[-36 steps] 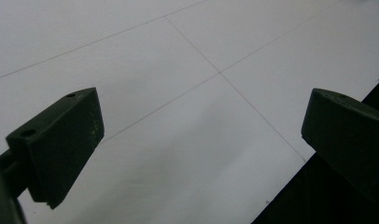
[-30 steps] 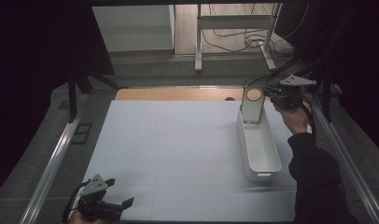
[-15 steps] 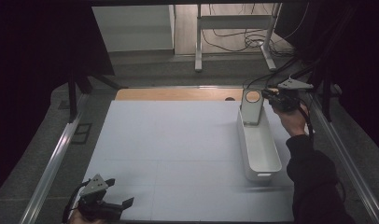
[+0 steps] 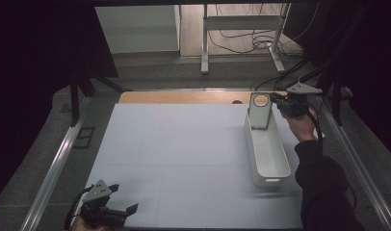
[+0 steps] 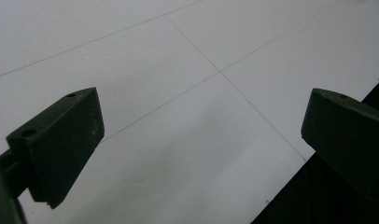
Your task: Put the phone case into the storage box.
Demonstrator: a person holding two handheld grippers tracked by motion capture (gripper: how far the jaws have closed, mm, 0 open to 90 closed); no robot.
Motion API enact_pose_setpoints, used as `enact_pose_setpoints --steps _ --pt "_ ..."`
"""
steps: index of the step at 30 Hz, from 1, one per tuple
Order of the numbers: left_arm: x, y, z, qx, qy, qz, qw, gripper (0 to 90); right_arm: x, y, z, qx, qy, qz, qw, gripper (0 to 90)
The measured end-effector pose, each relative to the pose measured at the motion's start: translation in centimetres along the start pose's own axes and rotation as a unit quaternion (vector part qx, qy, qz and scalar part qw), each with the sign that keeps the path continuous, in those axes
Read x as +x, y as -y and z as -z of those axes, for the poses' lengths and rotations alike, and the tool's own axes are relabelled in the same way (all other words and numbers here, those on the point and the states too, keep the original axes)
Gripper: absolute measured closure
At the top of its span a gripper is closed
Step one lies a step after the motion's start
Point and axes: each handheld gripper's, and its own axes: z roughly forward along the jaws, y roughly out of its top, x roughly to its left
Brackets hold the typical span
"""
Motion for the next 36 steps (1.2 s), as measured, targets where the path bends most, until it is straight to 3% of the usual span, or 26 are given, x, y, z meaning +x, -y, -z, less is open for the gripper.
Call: enact_pose_setpoints --steps 11,22,36 --pt "-0.01 0.00 0.00 0.000 0.000 -0.001 1.0000 0.1 0.29 -0.14 -0.44 0.001 0.012 0.002 0.9999 76.8" --pt "0.00 0.01 0.02 -0.001 0.001 0.001 1.0000 0.0 0.47 -0.17 -0.57 0.007 0.019 -0.006 0.9998 62.5" --pt "0.07 0.04 0.10 -0.004 0.000 0.007 1.0000 0.0 0.52 -0.15 -0.13 0.025 0.010 -0.029 0.9992 40.2"
